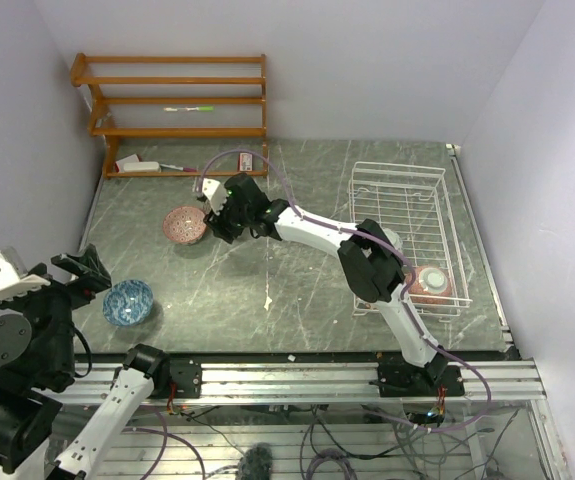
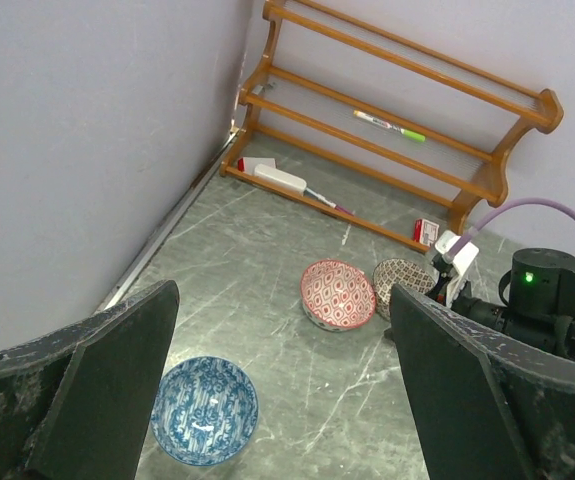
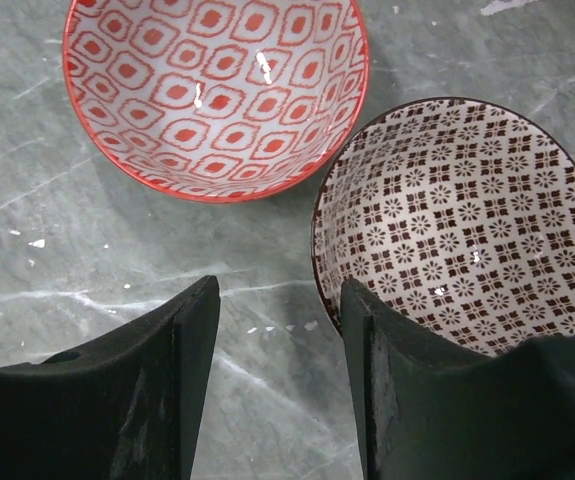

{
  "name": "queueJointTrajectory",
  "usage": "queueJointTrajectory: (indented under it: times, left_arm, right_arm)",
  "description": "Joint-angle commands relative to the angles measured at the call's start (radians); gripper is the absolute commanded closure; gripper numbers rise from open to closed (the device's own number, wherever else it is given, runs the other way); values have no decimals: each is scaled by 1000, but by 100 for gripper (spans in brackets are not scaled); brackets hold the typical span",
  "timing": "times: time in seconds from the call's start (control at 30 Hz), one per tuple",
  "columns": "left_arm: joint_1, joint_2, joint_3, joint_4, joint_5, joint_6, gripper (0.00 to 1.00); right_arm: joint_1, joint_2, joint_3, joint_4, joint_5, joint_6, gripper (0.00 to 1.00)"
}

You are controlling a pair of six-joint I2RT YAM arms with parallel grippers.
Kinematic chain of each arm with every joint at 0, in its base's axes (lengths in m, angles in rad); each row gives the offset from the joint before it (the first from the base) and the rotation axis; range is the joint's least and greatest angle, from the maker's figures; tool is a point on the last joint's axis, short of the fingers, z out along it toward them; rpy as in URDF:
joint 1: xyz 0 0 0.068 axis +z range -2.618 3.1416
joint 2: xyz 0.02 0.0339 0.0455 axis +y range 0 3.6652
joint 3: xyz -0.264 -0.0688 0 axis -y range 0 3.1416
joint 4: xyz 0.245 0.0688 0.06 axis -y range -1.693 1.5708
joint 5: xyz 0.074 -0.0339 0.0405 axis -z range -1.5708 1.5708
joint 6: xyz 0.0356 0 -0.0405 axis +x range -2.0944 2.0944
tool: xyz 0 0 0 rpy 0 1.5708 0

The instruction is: Load the bowls into the dish rack

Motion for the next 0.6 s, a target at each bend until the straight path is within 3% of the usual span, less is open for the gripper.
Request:
queueJointTrajectory:
  times: [0.0, 0.07, 0.47, 0.5, 0.57]
  left_arm:
    - [-16, -7, -19, 19, -17, 12, 2]
    - [-16, -6, -19, 20, -15, 13, 2]
    - [-18, -1, -3, 12, -27, 21, 2]
    - [-19, -3, -2, 11, -27, 21, 2]
    - [-20, -2, 1, 9, -29, 18, 2]
  right_arm:
    - [-4, 3, -5, 13, 51, -21, 53]
    - [-4, 10, -5, 30, 86, -17, 59]
    - [-4, 69, 57, 16, 130, -39, 60]
    - [-4, 66, 53, 19, 132, -34, 61]
    - [-4, 53, 37, 32, 133, -21, 73]
